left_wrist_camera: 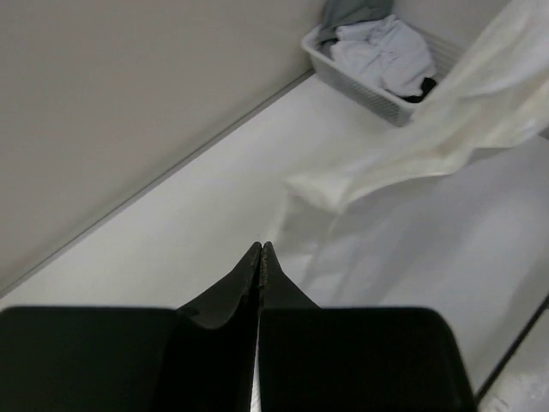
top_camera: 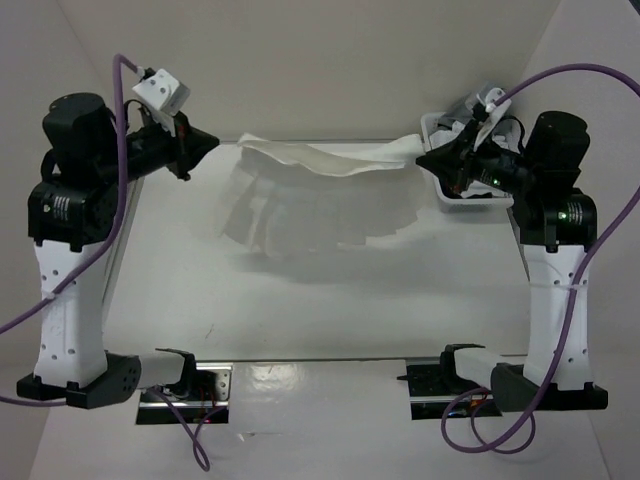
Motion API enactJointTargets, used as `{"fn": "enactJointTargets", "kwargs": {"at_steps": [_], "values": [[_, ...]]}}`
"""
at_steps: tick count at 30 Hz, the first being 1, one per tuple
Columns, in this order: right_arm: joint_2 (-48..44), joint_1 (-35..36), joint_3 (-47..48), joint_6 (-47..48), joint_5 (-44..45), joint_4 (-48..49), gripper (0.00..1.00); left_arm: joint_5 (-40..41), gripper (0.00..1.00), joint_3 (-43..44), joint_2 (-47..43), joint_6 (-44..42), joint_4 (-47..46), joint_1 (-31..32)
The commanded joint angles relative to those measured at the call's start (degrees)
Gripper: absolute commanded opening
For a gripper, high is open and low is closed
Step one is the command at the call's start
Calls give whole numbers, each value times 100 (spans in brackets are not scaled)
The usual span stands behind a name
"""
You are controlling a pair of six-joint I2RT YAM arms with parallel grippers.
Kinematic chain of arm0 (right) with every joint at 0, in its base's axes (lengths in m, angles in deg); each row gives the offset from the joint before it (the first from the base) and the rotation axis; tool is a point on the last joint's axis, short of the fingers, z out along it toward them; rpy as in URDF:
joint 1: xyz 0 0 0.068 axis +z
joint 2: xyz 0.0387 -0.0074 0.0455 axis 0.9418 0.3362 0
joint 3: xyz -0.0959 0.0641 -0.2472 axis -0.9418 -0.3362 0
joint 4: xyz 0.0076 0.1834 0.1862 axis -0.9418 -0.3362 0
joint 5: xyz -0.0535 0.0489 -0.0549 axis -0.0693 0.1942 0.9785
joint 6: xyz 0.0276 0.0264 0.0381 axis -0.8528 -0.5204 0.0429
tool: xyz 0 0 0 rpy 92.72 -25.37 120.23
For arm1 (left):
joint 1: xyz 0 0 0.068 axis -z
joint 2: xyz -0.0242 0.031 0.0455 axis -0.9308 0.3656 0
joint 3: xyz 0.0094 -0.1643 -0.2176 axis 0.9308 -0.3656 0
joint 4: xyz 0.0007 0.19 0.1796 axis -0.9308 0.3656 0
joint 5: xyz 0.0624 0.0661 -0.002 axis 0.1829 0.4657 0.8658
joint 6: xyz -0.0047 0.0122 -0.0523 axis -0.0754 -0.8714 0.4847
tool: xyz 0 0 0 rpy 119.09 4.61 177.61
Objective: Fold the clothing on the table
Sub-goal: Flatten the skirt out
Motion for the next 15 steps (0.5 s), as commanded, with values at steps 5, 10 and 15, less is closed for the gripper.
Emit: {"fn": "enactJointTargets", "kwargs": {"at_steps": [5,10,15], "values": [[390,-300,-225,35,530,162,0,418,0,-792,117,-344,-344,-342],[1005,-300,116,-17,583,162,0,181,0,-863,617,-178,-669,-202],[1208,-300,293,-17,583,101,0,-434,34,-1432,935,-343,-855,115]]}}
